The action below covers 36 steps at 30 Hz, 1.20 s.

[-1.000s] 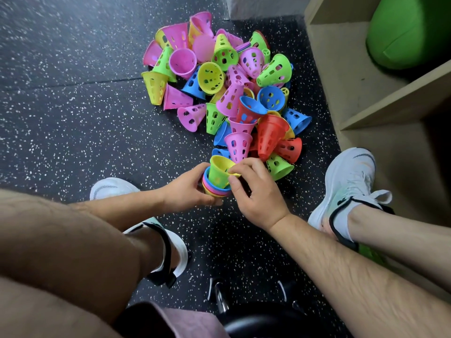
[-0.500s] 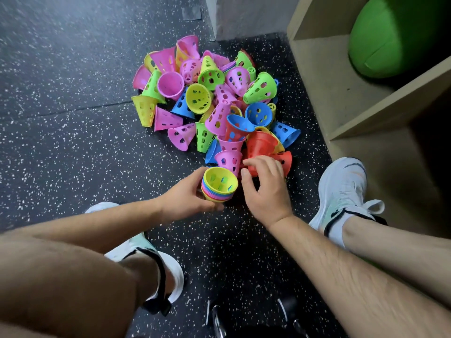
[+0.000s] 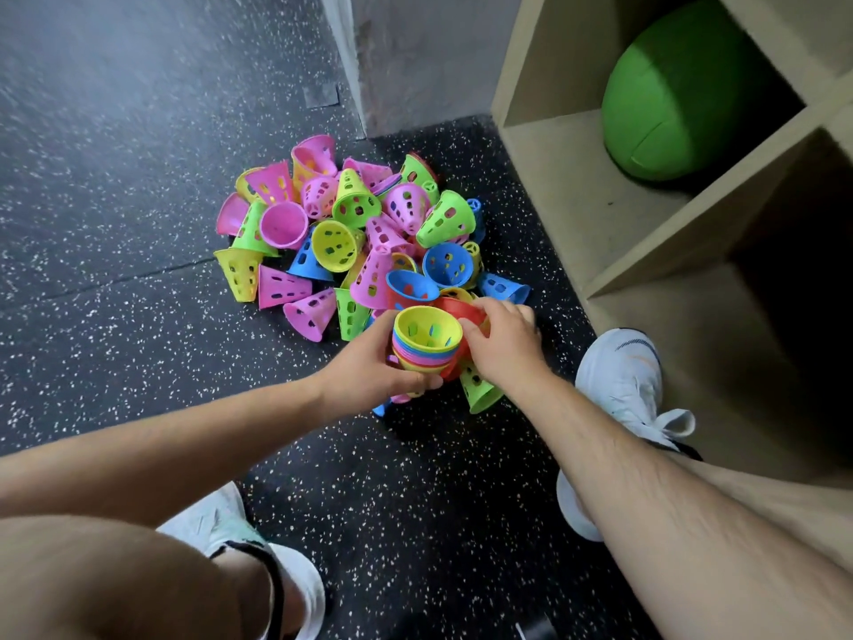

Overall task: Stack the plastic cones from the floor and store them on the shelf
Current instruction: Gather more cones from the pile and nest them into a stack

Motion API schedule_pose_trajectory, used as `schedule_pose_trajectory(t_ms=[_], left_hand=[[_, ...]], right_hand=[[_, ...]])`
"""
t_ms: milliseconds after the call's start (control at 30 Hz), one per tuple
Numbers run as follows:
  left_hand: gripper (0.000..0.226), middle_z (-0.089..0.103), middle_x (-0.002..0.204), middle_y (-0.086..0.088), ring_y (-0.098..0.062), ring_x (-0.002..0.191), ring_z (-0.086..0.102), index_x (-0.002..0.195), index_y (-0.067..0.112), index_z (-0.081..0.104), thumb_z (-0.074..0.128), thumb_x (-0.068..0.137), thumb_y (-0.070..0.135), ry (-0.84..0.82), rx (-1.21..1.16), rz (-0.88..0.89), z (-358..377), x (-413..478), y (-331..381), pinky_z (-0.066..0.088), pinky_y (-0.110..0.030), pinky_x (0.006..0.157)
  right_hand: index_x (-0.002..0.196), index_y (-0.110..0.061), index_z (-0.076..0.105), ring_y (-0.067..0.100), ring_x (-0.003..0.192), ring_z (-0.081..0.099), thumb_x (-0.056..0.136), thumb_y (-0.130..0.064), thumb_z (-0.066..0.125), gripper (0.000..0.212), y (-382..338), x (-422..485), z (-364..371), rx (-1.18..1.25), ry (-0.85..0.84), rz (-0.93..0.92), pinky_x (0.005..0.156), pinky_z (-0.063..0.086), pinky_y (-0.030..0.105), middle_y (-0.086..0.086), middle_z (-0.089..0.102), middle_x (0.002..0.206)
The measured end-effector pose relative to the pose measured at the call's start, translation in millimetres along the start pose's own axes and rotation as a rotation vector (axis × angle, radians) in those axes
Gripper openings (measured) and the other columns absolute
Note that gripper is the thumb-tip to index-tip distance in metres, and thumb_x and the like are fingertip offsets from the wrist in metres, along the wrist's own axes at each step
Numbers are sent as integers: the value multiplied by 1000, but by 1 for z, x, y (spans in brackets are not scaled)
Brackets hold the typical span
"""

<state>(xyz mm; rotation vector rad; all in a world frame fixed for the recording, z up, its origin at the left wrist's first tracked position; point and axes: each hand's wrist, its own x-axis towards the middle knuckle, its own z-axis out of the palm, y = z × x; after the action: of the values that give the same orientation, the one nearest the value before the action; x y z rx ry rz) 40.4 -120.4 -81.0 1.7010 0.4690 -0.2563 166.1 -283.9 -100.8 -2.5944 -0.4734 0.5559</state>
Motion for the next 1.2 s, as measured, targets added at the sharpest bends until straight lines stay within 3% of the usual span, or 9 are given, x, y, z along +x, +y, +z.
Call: schedule_pose_trajectory(t_ms=[200,400,467,533,733,800,967,1100,1200], left_hand=[[68,71,113,-8,-15,94,70,127,24,54,93,72,11,-11,-17,-26,1,1,-8,62,-41,83],[69,72,113,4,-10,104,70,129,27,54,93,73,16,-17,12,-22,0,1,-16,56,-23,89],[69,72,113,6,-9,104,70,128,29,54,94,72,17,-16,8,-16,0,2,-16,56,-24,90],[69,72,113,3,-11,104,70,129,27,54,93,73,15,-12,-10,-10,0,3,-15,57,-26,90],[74,74,114,4,-14,106,71,132,26,56,95,69,28,61,-43,25,-6,6,-11,56,-34,94],[70,74,112,4,-14,106,71,131,24,56,94,72,23,81,-70,28,-10,6,-10,55,-35,96],[75,74,116,-6,-27,110,71,132,22,56,95,68,29,90,-115,46,-25,0,-6,58,-50,97],[73,75,106,-6,-25,95,72,131,21,53,94,71,15,51,-119,67,-44,-10,14,62,-42,82],[82,74,118,-5,-26,109,72,136,22,50,96,69,23,13,-78,71,-69,-13,34,58,-51,95]], right_hand=[[111,-23,61,17,117,47,99,-32,57,16,9,-4,-8,321,-1,0,102,40,35,-8,52,110],[97,-15,58,-18,91,47,105,-17,47,13,3,-16,-32,497,389,-114,75,39,11,0,52,110],[100,-6,61,-14,91,46,104,-14,47,16,-5,-14,-37,497,454,-184,80,34,-1,8,56,113],[103,-3,63,-3,98,47,103,-11,49,17,-13,-10,-38,453,478,-280,92,32,3,10,57,113],[106,-8,68,5,108,54,101,-21,52,21,-33,-20,-28,424,217,-518,100,40,15,-3,55,115],[105,-13,68,7,110,56,98,-23,55,18,-37,-25,-22,429,139,-537,100,44,23,-3,57,115],[118,-21,61,2,111,54,94,-38,55,29,-59,-31,-29,428,49,-497,99,42,20,-10,61,116],[125,-28,56,2,118,54,93,-47,54,37,-91,-14,-63,297,-108,-497,104,43,29,-12,61,122],[128,-31,53,4,115,56,94,-48,56,38,-119,-4,-100,19,-264,-600,104,45,33,-13,62,123]])
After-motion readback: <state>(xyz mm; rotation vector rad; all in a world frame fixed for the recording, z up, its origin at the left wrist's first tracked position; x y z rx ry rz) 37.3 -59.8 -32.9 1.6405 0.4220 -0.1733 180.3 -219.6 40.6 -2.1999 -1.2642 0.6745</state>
